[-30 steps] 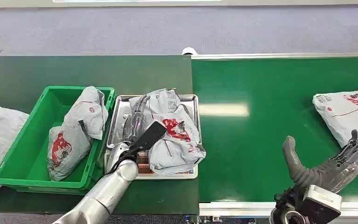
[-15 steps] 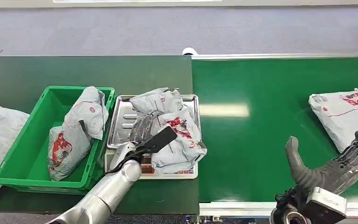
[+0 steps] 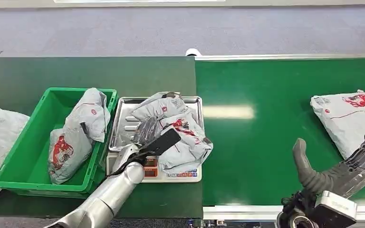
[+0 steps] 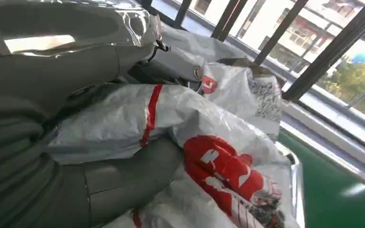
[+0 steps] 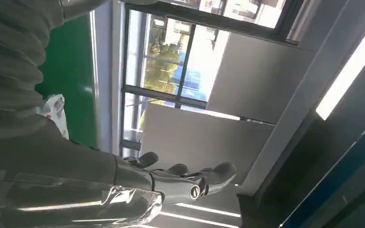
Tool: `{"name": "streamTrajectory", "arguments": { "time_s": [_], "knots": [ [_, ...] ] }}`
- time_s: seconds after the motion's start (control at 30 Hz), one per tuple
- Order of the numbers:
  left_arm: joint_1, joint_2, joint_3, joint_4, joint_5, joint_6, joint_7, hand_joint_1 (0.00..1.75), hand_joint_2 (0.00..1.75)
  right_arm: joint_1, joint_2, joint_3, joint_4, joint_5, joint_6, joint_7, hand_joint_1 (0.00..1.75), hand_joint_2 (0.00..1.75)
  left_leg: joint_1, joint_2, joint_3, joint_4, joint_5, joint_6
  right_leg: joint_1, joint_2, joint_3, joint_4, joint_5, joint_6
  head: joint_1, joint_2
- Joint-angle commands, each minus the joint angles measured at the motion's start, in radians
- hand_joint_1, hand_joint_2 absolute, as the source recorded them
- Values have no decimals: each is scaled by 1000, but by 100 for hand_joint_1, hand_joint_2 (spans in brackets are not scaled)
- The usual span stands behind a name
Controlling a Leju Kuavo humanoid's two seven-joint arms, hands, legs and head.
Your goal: Moved the parcel from conveyor to table for the left to box.
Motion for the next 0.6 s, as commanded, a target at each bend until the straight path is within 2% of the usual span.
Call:
{"name": "streamTrajectory", "arguments": {
  "time_s": [0.03, 0.2, 0.3, 0.4, 0.43, 0.47, 0.5, 0.57, 0.6],
  "knots": [
    [121, 7, 55, -315, 220, 117, -202, 175, 175, 15, 1, -32, -3, -24, -4, -23, 0, 175, 0, 2, -1, -2, 1, 0, 0, 0, -1, -2, 2, -1, 0, 0],
    [234, 45, 32, -646, 316, 210, -270, 175, 175, 27, 11, -45, -3, -29, -4, -39, 0, 175, 0, 2, -2, 0, 0, 0, 0, 1, -3, 0, 0, -1, 0, 0],
    [285, 65, 45, -771, 349, 257, -327, 175, 175, 33, 15, -53, 0, -35, -4, -48, 0, 175, 0, 5, -1, -1, 0, 0, 1, 3, -2, -1, 1, -1, 0, 0],
    [347, 35, 139, -875, 300, 257, -380, 175, 175, 44, 23, -66, -8, -35, -4, -54, 0, 175, 0, 4, -2, 0, 0, 0, 0, 3, -2, 0, 1, -1, 0, 0],
    [366, 18, 182, -895, 262, 257, -380, 175, 175, 50, 28, -69, -12, -32, -4, -55, 0, 175, 0, 4, -2, -1, 0, 0, 1, 2, -2, 0, 1, -1, 0, 0],
    [374, 29, 181, -903, 271, 257, -380, 175, 175, 55, 29, -68, -15, -33, -4, -56, 0, 175, 0, 5, -1, -1, 0, 0, 1, 3, -2, -1, 1, -1, 0, 0],
    [389, -14, 268, -907, 195, 257, -369, 175, 175, 64, 41, -80, -21, -23, -4, -58, 0, 175, 0, 4, -1, -1, 0, 0, 0, 2, -1, -1, 0, -1, 0, 0],
    [398, -1, 288, -907, 208, 257, -375, 175, 175, 74, 44, -78, -28, -24, -4, -60, 0, 175, 0, 5, 0, -2, 0, 0, 1, 3, -1, -1, 1, -1, 0, 0],
    [405, -28, 372, -905, 171, 257, -344, 175, 175, 85, 50, -86, -34, -24, -4, -59, 0, 175, 0, 5, 0, -1, 0, 0, 0, 4, -1, -1, 1, -1, 0, 0]
  ]
}}
